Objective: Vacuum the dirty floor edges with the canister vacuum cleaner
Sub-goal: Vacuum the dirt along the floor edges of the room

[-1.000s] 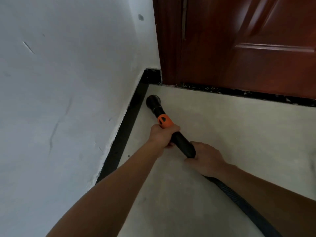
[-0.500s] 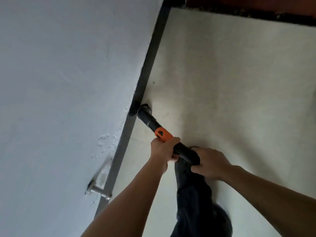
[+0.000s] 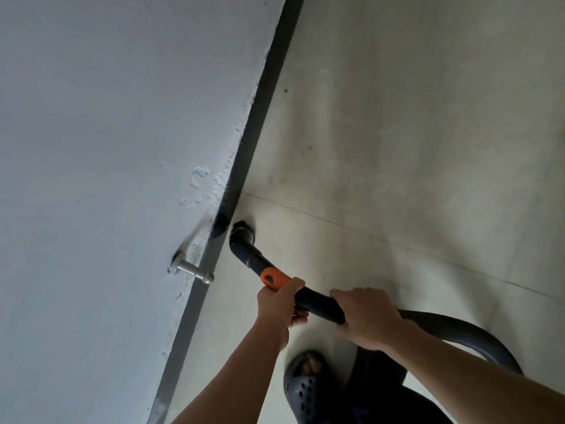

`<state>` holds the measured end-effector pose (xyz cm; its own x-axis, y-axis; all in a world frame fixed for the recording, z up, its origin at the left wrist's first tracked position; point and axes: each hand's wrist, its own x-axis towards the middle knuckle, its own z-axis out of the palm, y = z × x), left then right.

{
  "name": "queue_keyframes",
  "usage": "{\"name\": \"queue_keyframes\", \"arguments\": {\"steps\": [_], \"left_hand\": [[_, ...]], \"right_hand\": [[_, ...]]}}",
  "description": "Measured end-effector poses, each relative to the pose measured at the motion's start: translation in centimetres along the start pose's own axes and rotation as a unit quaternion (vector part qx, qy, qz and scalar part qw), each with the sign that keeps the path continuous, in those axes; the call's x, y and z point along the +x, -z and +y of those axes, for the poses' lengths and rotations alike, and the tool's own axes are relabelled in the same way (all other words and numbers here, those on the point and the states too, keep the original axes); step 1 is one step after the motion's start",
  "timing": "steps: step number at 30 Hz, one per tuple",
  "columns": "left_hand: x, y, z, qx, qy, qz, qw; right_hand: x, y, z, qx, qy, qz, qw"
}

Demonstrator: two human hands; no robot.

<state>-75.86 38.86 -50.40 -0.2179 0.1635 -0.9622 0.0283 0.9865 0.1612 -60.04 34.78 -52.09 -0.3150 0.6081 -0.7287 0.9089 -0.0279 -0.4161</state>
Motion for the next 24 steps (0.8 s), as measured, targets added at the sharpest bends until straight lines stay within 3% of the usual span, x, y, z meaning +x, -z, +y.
{"name": "queue_keyframes", "arguments": {"steps": [7,15,20,24], "left_hand": [[-0.6,-7.9,3.8,0.106,-0.054,-0.109,0.987],[-3.4,-8.3,-1.2,0.183,0.014,-0.144,0.972],[-3.7,-15.7,1.5,0.228,-0.095,-0.183,0.951],[-3.8,-19.2,3.6,0.279,-0.145,-0.158,0.936]], "right_hand": [[-4.3,2.0,4.4,0.035,-0.151,0.088,0.984],[-11.1,-0.8,2.9,0.015,-0.213,0.054,0.975],[-11.8,1.4,6.3,0.091,-0.322,0.116,0.935],[-10.9,2.7,7.8,0.146,-0.353,0.148,0.912]]}}
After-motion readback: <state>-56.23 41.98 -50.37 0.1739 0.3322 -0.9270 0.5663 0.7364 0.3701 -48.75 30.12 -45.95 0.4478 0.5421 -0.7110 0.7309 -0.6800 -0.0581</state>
